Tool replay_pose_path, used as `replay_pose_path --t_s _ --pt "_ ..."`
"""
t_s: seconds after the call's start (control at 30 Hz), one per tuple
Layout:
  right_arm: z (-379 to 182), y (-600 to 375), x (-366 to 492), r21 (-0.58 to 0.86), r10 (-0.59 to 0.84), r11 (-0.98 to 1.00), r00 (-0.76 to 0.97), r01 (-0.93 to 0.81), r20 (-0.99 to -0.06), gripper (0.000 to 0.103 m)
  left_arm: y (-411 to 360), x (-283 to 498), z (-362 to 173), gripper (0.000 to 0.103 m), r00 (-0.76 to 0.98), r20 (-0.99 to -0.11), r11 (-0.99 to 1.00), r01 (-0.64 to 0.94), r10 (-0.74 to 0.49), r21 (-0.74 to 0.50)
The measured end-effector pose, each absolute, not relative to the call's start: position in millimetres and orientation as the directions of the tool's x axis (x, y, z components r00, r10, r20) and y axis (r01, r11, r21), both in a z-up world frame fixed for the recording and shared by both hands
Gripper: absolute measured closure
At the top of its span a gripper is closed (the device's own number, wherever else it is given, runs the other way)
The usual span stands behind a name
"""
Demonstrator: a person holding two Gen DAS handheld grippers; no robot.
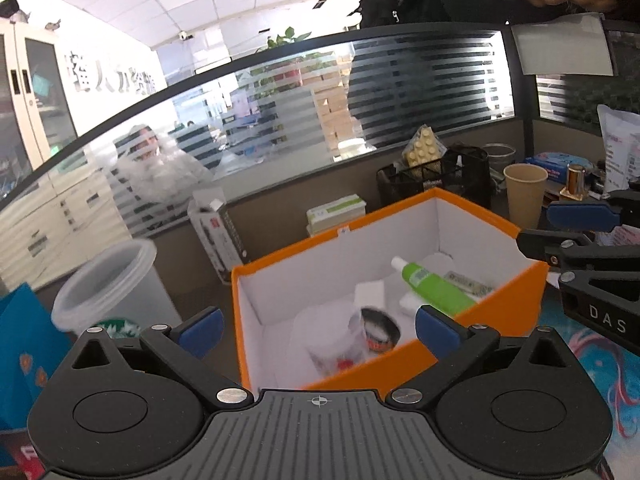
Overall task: Organize rigid objects
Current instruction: 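Withdraw both tools from the box toward the markers on the mat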
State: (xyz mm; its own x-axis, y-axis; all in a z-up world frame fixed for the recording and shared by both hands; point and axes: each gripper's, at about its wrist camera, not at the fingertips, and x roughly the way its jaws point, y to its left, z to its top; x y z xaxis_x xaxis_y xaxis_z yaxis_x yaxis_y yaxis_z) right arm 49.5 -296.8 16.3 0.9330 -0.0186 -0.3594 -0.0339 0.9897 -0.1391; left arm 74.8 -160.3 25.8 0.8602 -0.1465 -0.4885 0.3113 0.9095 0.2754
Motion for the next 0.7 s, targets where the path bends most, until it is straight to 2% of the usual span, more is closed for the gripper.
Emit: replay_pose_path --t_s 0.13,0.3,0.33,0.37,0.43,0.7 --pt "9 -286 36 -0.15 -0.008 0.987 0.929 -0.051 -0.369 0.074 -144 63 17 0.0 0.857 -0.493 0.913 0.312 -0.151 0.263" --pt "-14 -283 21 -0.14 -0.001 0.988 0.91 -0.062 -0.414 0.052 -112 50 -5 0.0 0.847 -0.501 0.909 0.335 -0.177 0.246" --pt "-19 -283 20 -0.14 -0.005 0.988 0.904 -0.061 -0.428 0.042 -106 48 -9 0.0 0.842 -0.506 0.907 0.345 -0.187 0.24" --pt "-25 -284 19 -0.14 -0.008 0.988 0.898 -0.06 -0.44 0.028 -101 47 -13 0.0 0.835 -0.514 0.904 0.358 -0.196 0.236" --pt "-37 -286 18 -0.135 -0.017 0.99 0.888 -0.05 -0.459 0.015 -94 43 -23 0.0 0.821 -0.531 0.893 0.381 -0.209 0.238" --pt "-69 -288 12 -0.147 -0.045 0.988 0.853 -0.037 -0.52 0.014 -89 23 -55 0.0 0.76 -0.582 0.833 0.5 -0.29 0.238"
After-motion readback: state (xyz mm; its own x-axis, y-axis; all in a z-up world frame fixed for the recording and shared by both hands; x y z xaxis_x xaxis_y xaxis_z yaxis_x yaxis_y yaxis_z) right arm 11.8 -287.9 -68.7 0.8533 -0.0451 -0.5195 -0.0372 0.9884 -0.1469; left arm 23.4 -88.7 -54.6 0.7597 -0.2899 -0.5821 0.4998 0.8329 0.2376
